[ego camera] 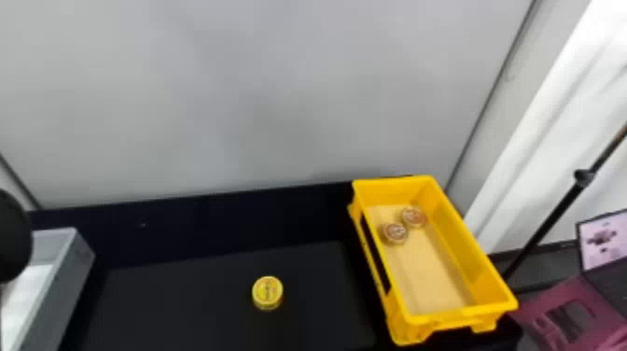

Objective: Pick up the round yellow can and place it in the yellow rectangular box

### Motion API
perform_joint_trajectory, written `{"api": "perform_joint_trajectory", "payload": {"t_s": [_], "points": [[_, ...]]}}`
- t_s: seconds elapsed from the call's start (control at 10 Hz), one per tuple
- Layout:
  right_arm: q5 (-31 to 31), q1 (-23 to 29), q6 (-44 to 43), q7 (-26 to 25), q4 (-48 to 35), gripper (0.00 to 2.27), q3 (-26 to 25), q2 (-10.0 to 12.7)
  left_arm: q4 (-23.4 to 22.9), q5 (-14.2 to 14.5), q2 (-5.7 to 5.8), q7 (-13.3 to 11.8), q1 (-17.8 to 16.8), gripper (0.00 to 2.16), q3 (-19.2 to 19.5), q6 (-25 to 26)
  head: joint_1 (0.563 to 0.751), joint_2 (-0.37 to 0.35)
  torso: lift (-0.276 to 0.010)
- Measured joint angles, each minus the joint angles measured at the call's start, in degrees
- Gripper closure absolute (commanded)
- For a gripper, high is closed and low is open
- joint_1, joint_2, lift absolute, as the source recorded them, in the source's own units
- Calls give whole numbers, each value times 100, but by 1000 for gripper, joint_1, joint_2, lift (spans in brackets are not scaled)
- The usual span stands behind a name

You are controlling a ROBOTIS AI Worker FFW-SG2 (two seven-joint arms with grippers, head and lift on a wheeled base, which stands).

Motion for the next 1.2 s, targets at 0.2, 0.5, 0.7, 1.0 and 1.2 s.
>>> {"api": "perform_joint_trajectory", "payload": {"t_s": [0.2, 0.5, 0.7, 1.0, 1.2], "points": [[-6, 0, -1, -8, 0, 133, 0, 6, -2, 0, 0, -5, -7, 82, 5, 3, 694, -78, -5], [-26, 0, 0, -10, 0, 136, 1, 14, -19, 0, 0, -9, -9, 82, 9, 15, 694, -78, -5], [-194, 0, 146, -80, 0, 165, 5, 22, -28, -2, 0, -9, -8, 82, 10, 30, 694, -78, -5], [-1547, -88, 1475, -290, 0, 162, 12, 98, -61, -14, 0, -32, 25, 82, 42, 82, 694, -78, -5], [-2719, -540, 3700, 157, 0, 137, -78, 299, -81, -17, 2, -76, 39, 82, 64, 120, 694, -78, -5]]}}
